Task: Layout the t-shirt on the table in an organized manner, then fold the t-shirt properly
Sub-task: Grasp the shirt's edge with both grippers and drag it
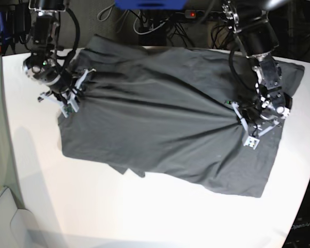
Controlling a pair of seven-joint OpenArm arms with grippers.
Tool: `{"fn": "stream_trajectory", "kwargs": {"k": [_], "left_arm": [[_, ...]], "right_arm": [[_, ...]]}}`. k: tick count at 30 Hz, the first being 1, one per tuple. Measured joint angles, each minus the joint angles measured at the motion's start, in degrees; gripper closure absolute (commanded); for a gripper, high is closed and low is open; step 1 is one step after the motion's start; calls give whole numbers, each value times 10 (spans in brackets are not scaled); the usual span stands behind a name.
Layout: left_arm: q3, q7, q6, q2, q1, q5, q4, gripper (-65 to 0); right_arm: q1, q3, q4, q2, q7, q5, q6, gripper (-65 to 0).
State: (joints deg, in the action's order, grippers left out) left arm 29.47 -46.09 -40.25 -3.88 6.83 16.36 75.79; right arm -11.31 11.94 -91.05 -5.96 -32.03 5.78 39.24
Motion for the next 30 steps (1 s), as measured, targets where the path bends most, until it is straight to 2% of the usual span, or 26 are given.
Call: {"fn": "stream_trajectory", "kwargs": {"k": [5, 7, 10, 13, 26, 30], "left_arm": [[-3, -117, 1, -2, -57, 40, 106, -3], [-3, -140, 1, -1, -81, 45, 138, -3], [-2, -153, 0, -1, -93, 53, 154, -3], [0, -152, 0, -1, -87, 54, 155, -3], [1, -146, 0, -1, -85, 51, 146, -3], [2, -156, 0, 0, -87, 51, 172, -3]], "right_arm": [[-75, -45, -71, 0, -12, 6, 4, -31], [-101, -56, -100, 1, -23, 13, 11, -31], [-121, -59, -138, 0, -41, 24, 10, -32], [-108, -65, -155, 0, -30, 17, 10, -32], [-109, -63, -156, 0, -34, 19, 10, -33], [-84, -63, -119, 0, -32, 17, 10, -33]]}}
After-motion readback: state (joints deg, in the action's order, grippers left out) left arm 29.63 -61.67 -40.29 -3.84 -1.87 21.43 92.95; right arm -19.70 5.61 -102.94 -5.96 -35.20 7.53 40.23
